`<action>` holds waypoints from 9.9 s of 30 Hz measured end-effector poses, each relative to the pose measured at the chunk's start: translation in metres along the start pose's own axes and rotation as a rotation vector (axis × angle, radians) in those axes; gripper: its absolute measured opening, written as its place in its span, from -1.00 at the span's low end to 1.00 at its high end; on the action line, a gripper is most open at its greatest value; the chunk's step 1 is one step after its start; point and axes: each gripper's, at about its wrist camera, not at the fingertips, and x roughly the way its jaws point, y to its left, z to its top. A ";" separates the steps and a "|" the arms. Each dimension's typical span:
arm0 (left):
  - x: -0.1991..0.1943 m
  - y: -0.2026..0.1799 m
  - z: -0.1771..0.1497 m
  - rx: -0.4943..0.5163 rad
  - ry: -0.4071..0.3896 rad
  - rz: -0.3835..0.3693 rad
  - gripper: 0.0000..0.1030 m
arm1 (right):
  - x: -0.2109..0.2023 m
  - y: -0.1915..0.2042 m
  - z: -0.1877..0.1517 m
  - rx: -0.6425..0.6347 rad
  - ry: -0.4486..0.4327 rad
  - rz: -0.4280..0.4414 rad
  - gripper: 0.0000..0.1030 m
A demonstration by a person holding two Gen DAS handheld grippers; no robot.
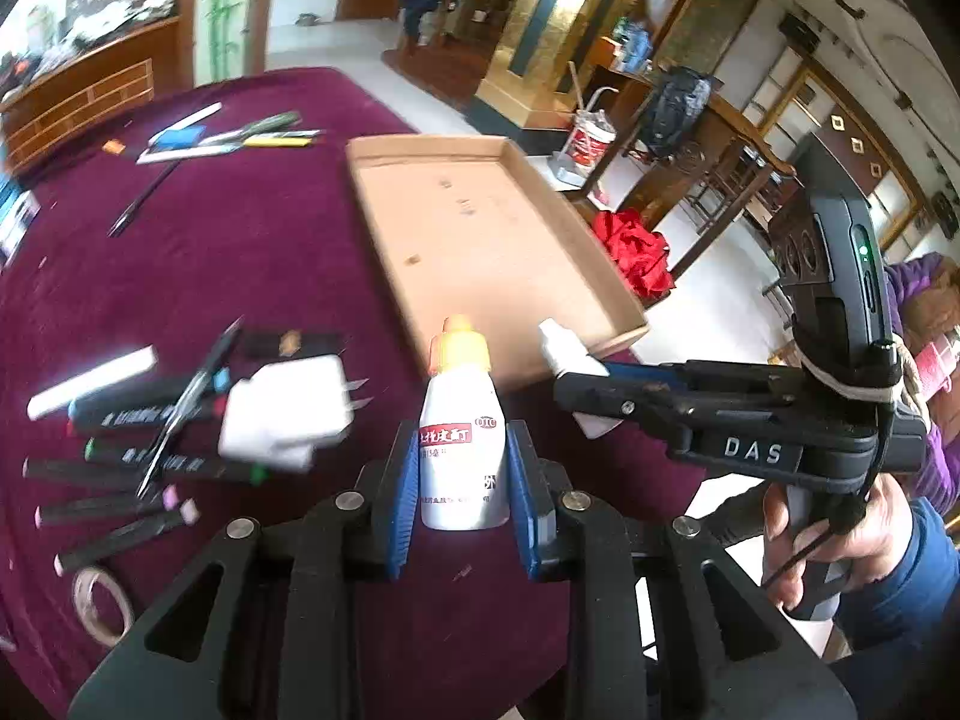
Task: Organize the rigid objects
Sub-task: 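Carry both held bottles over to the cardboard tray, then lower both bottles into the tray and open both grippers, then move left tool to black tape roll while right tool approaches white charger, then grasp black tape roll with left gripper while right gripper grasps white charger, then carry tape roll and charger over the cardboard tray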
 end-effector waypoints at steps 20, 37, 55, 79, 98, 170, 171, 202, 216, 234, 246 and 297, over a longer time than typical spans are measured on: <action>0.095 -0.043 0.076 0.018 0.064 0.040 -0.52 | -0.023 -0.087 0.044 0.083 -0.030 0.016 -0.54; 0.170 0.016 0.137 -0.113 0.070 0.093 -0.52 | 0.073 -0.099 0.170 0.048 0.044 0.012 -0.54; 0.206 0.048 0.157 -0.169 0.073 0.201 -0.52 | 0.153 -0.093 0.223 0.001 0.122 0.001 -0.55; 0.180 0.039 0.145 -0.162 0.050 0.196 -0.52 | 0.103 -0.089 0.196 0.031 0.046 0.026 -0.33; 0.081 0.003 0.087 -0.082 -0.061 0.105 -0.51 | 0.019 -0.039 0.096 0.024 -0.057 0.076 -0.26; -0.024 0.195 -0.121 -0.424 0.069 0.471 0.21 | 0.089 0.089 0.010 -0.107 0.180 0.097 -0.09; -0.019 0.194 -0.122 -0.411 0.075 0.478 0.21 | 0.089 0.089 0.010 -0.106 0.176 0.097 -0.05; -0.008 0.191 -0.131 -0.324 0.023 0.537 0.12 | 0.143 0.124 0.013 -0.292 0.166 -0.183 0.09; -0.013 0.188 -0.130 -0.334 0.004 0.510 0.10 | 0.109 0.130 0.001 -0.289 0.111 -0.054 0.09; -0.021 0.149 -0.097 -0.250 -0.044 0.458 0.10 | 0.085 0.110 -0.002 -0.233 0.079 -0.026 0.10; -0.010 0.109 -0.060 -0.157 -0.056 0.401 0.10 | 0.054 0.072 0.002 -0.141 0.023 -0.033 0.10; 0.194 -0.001 0.142 -0.108 -0.006 0.200 0.10 | 0.125 -0.096 0.215 -0.084 0.133 -0.161 0.10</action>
